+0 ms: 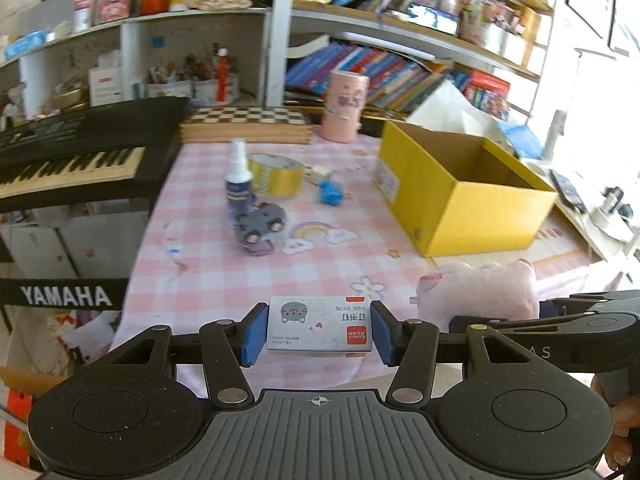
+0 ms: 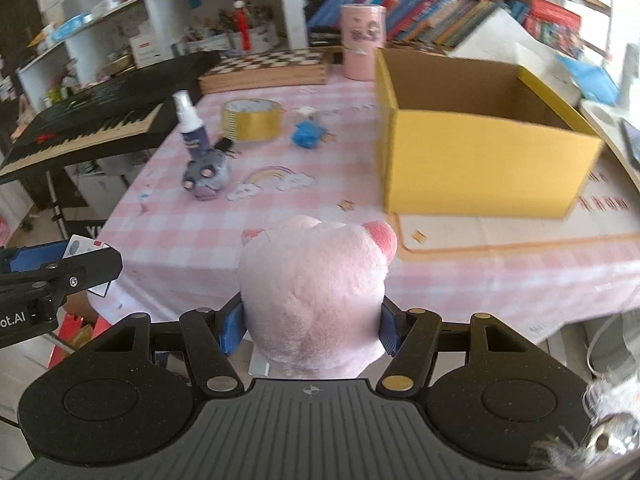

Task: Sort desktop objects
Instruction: 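Carry the white box in the left tool while the right tool carries the plush to the yellow box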

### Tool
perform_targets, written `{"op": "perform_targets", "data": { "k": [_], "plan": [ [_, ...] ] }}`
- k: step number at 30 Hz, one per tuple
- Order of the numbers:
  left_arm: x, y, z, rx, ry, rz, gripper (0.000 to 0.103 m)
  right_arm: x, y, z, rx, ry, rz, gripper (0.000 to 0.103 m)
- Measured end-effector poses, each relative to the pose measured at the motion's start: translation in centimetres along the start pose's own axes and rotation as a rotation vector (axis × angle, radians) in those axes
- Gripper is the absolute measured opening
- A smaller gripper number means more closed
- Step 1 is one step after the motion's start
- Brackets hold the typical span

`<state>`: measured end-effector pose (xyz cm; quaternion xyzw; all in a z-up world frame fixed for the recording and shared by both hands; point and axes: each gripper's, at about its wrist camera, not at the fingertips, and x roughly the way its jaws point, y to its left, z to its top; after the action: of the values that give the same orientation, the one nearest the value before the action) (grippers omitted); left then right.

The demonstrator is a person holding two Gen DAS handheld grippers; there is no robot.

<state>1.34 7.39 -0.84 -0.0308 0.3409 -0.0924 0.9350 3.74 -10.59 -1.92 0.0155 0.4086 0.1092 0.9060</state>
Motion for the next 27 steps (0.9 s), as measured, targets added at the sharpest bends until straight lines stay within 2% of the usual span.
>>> {"op": "perform_targets", "data": {
  "k": [8,19,27],
  "plan": [
    [0.4,-1.7,-0.2,0.053,0.019,-0.069,0.053,-1.2,-1.9,-1.2,0.075,0.015,-0.056,0.061],
    [2.1,-3.9,0.8,0.107,0.034,-0.114,0.053,-1.4,-3.5,-1.7,0.123,0.038,-0.083,0.061],
    [3.5,-6.9,1.6,0.187,0.042,-0.175,0.053,-2.0,-7.3,-2.0,0.236,0.028,-0.145,0.061]
  ]
}}
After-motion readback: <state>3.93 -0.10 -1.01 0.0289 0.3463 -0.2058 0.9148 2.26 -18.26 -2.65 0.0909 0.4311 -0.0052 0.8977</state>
